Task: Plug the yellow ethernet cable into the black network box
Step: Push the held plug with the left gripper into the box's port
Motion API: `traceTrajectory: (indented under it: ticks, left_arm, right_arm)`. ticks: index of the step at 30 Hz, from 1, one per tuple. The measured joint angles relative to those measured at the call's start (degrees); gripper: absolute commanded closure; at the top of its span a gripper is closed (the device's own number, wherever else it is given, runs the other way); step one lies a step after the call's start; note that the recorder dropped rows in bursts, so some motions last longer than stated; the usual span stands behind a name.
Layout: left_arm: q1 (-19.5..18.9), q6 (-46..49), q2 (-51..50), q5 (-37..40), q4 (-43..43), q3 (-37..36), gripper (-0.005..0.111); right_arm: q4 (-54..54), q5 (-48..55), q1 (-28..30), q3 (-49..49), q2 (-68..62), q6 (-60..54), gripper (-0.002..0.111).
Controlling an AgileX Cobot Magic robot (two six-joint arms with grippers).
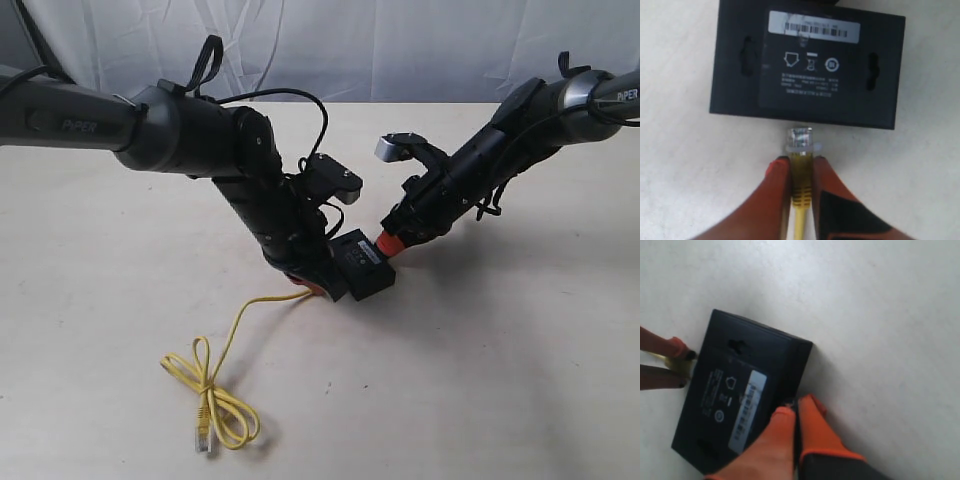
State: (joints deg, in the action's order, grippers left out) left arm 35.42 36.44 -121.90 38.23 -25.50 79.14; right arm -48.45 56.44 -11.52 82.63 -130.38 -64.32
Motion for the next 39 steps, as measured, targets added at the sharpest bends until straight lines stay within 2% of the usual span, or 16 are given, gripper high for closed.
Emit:
traceTrajectory:
  ticks: [39]
  left_arm:
    - [0.0,-0.2,0.8,0.6,1.4,0.1,0.107]
  right_arm:
    - [0.0,0.0,-0.7,0.0,0.0,-3.8,0.109]
